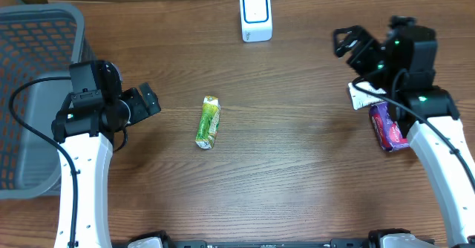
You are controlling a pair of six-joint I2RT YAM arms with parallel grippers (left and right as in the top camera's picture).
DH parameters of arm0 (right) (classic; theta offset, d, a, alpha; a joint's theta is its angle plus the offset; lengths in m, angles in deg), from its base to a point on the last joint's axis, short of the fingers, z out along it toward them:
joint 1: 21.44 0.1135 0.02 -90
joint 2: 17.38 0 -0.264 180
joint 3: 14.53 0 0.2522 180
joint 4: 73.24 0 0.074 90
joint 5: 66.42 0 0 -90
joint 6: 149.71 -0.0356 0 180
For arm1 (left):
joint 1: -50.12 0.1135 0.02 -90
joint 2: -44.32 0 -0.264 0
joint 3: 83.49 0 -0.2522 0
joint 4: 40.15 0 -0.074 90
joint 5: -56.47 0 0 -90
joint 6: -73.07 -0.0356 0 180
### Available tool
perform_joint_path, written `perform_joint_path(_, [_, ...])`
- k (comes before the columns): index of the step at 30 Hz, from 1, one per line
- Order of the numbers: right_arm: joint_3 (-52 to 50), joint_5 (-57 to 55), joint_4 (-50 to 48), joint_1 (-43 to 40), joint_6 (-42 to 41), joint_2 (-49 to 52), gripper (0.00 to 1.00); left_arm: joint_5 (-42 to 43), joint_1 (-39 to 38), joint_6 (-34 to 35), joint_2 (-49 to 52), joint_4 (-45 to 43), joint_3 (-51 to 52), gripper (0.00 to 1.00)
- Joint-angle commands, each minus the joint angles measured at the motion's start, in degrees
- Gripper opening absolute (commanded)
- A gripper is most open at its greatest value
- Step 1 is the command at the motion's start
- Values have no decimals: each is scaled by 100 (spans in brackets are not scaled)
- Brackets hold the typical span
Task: Scan the item barcode
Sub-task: 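Move the right gripper to the green tea carton and grasp it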
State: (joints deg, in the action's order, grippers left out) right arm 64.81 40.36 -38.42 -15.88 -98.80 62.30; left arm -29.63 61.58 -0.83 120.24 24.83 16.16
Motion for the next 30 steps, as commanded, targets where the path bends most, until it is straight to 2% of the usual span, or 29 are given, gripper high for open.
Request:
perform_joint_path(1, [39,540,-70,501,160,343,100,15,4,-111,-55,-7,11,100])
perform_joint_path(3, [39,586,-452,1403,310,955,98,15,4,-109,-55,-7,11,99])
perform_joint_path(8, [299,955,-1196,2371,361,2028,86,15,4,-109,-55,-7,11,99])
perform_joint_path(10, [649,1064,-997,2544,442,2415,86,15,4,-109,-55,-7,11,100])
perform_joint_path(14, [2033,704,356,3077,656,3410,87,15,4,-109,-55,-7,11,99])
perform_joint_path(19, [2140,-258,575,3685,459,3722,87,15,4,-109,-55,-7,11,100])
perform_joint_path(25, [2140,-782,608,4019,308,4166,76,15,4,-109,-55,-7,11,100])
perform_joint_path(27, [2140,-981,861,4011,302,4181,70,15,2,-109,-55,-7,11,100])
perform_joint_path(30, [2140,-1176,1628,3847,289,4181,69,15,4,-109,-55,-7,11,99])
